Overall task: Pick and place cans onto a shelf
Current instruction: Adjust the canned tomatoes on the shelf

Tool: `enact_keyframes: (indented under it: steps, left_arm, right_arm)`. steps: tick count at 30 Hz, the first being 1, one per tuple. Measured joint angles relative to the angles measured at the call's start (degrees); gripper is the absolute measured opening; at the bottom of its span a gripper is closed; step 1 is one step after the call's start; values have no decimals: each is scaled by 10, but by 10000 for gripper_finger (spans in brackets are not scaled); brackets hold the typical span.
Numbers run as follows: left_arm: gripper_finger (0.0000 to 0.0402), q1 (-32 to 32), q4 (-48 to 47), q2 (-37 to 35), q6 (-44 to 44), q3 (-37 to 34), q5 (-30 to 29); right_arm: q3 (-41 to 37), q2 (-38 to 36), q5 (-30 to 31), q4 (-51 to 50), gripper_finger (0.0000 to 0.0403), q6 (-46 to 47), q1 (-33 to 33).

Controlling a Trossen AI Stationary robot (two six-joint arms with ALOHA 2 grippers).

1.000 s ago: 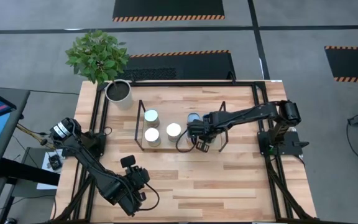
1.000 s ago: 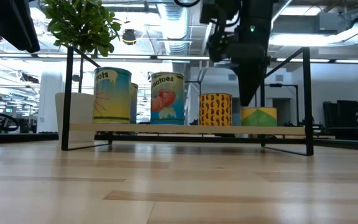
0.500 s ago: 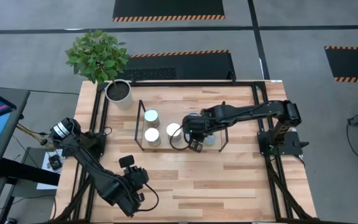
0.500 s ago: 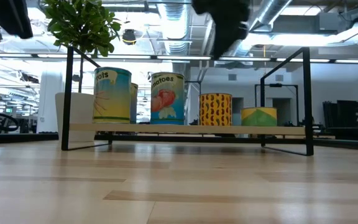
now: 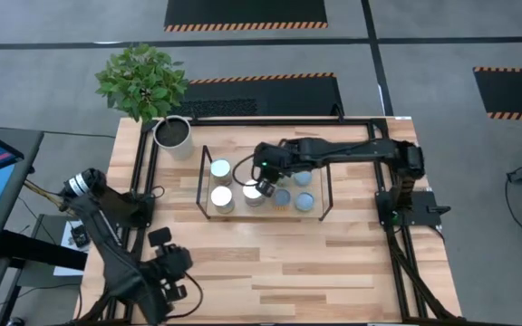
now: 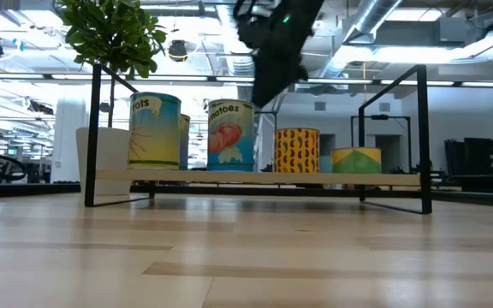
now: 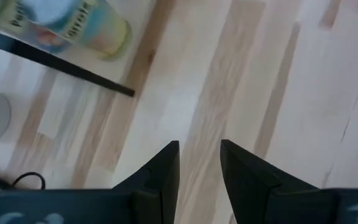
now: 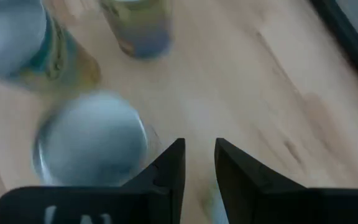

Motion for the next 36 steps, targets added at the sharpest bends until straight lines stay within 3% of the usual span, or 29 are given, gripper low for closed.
enact_keyframes:
  steps: [4,36]
  left_arm:
    - [105,-15,-8,-17,-37,0,-32]
    - [105,-12,-16,-15,-27,0,-37]
  right_arm:
    - [0,20,-1,5,111,2,-15]
    - [0,43,-24,54,111,5,14]
